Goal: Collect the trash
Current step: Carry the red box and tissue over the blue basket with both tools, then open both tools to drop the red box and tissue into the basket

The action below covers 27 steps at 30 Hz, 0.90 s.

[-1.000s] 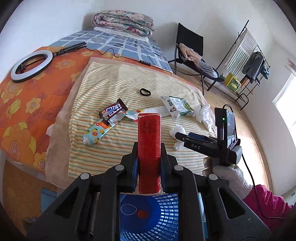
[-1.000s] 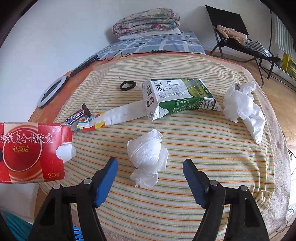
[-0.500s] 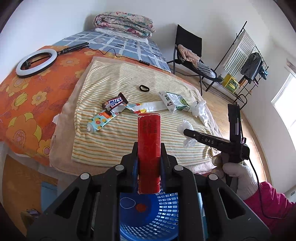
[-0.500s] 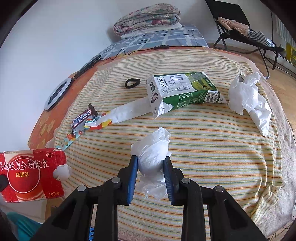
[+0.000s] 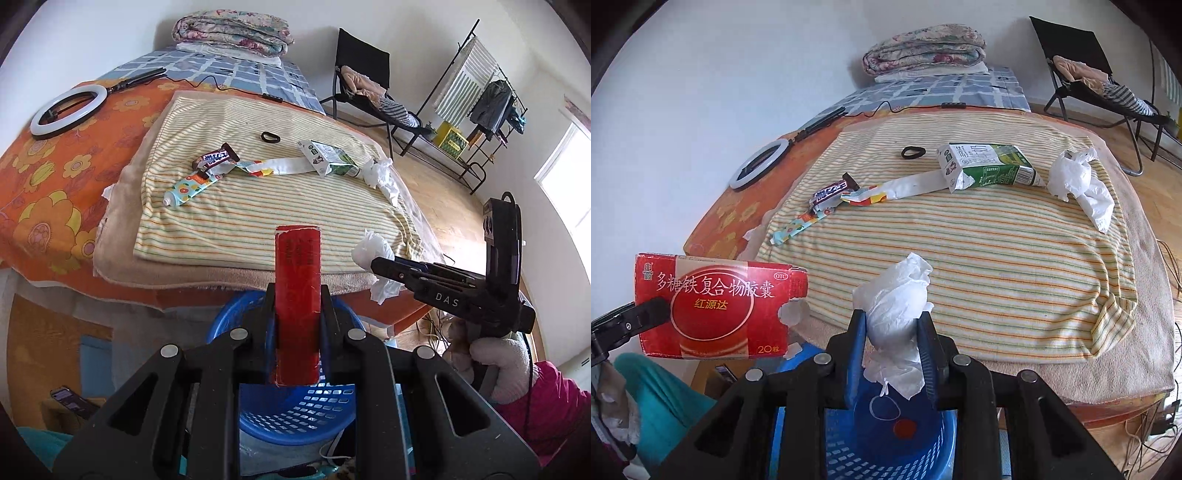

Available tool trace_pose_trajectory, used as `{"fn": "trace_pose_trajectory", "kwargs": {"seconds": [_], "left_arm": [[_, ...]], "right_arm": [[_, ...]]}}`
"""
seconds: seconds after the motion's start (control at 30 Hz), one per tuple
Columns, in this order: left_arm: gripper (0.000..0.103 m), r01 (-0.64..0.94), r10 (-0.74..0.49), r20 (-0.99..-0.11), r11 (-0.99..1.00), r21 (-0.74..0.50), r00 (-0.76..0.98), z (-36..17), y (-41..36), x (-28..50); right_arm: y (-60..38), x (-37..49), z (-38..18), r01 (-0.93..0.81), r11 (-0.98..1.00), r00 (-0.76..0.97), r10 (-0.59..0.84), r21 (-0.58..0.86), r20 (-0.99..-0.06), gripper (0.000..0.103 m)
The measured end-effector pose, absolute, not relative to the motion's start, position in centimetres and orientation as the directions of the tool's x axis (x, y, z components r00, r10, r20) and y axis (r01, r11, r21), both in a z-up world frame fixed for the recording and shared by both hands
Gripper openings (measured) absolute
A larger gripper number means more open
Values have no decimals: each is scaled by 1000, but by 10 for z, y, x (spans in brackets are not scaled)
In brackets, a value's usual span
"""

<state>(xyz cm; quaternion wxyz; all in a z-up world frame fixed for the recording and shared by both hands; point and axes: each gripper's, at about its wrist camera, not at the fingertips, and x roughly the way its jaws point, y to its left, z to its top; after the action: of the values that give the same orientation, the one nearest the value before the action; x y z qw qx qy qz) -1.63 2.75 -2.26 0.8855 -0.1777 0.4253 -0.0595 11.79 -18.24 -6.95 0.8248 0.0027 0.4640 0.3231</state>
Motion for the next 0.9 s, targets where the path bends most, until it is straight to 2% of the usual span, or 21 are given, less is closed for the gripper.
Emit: {"fn": "trace_pose_trajectory", "kwargs": {"seconds": [0.3,0.63,0.9], "left_arm": [[17,-76,-277,-792,924,-375,545,-63,18,-25],[17,-105,-245,-877,944,-313,414,-124,5,-20],[17,-105,-236,-899,951,-292,368,-148,-3,-15]], "right_arm": [[-181,72,-89,-560,771,305,533,304,-789,28],[-174,50,-125,-555,764,221,516,328,-828,28],[-171,45,-144,-544,773,190,493,327,-849,28]]}}
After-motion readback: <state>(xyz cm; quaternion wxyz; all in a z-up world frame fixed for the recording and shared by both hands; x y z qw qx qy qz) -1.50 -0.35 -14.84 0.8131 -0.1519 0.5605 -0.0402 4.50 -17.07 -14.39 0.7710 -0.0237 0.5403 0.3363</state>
